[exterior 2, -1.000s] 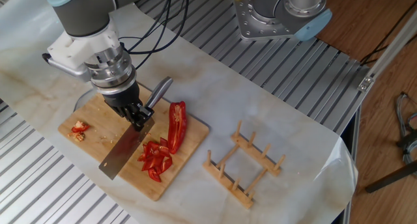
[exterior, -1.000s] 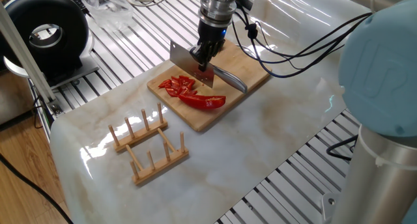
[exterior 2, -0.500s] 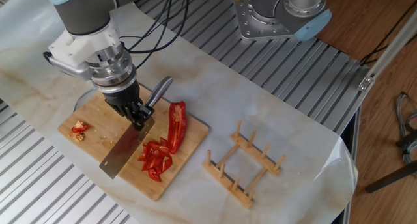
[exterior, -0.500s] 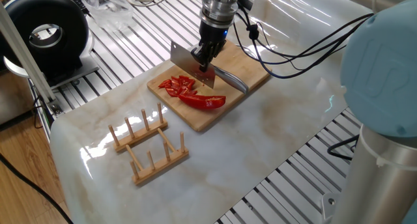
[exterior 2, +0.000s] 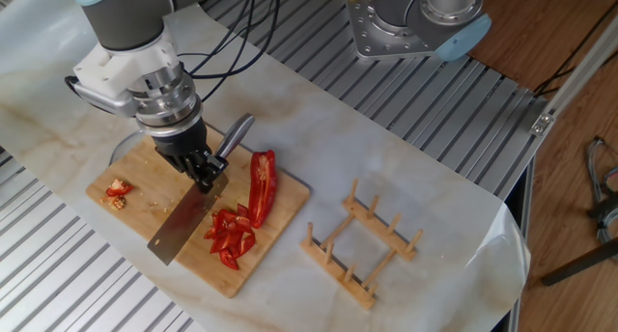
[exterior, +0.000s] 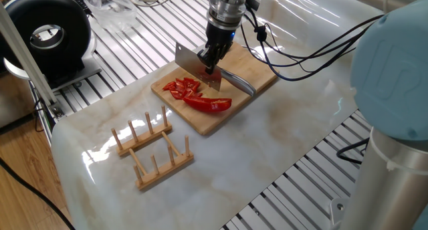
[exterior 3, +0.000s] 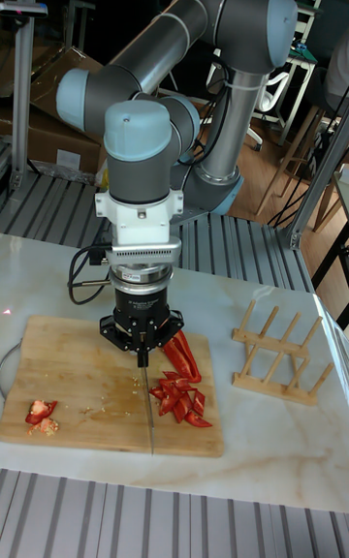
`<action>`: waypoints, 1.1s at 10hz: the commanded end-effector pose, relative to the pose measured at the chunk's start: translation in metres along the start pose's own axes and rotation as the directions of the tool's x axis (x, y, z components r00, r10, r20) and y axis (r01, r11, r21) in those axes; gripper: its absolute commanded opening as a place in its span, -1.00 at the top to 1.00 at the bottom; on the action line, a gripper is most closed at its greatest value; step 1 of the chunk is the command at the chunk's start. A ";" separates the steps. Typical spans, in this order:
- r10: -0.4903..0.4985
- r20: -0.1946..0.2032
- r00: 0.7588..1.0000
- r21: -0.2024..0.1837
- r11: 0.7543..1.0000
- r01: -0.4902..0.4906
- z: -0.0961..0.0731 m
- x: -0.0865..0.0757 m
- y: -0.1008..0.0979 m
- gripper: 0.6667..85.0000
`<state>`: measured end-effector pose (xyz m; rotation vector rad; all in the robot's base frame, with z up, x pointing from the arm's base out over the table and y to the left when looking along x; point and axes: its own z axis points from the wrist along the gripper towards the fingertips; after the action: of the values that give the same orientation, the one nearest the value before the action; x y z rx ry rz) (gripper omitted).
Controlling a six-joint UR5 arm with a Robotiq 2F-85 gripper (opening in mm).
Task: Chop the chili peppers
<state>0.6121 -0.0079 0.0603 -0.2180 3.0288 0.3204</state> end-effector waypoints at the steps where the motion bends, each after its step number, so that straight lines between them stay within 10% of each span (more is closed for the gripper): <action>1: -0.002 0.010 1.000 -0.010 1.000 0.002 -0.004 -0.001 -0.002 0.98; 11: -0.007 0.016 1.000 -0.003 1.000 0.008 -0.003 -0.006 -0.007 0.98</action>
<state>0.6159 -0.0146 0.0608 -0.2327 3.0197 0.3116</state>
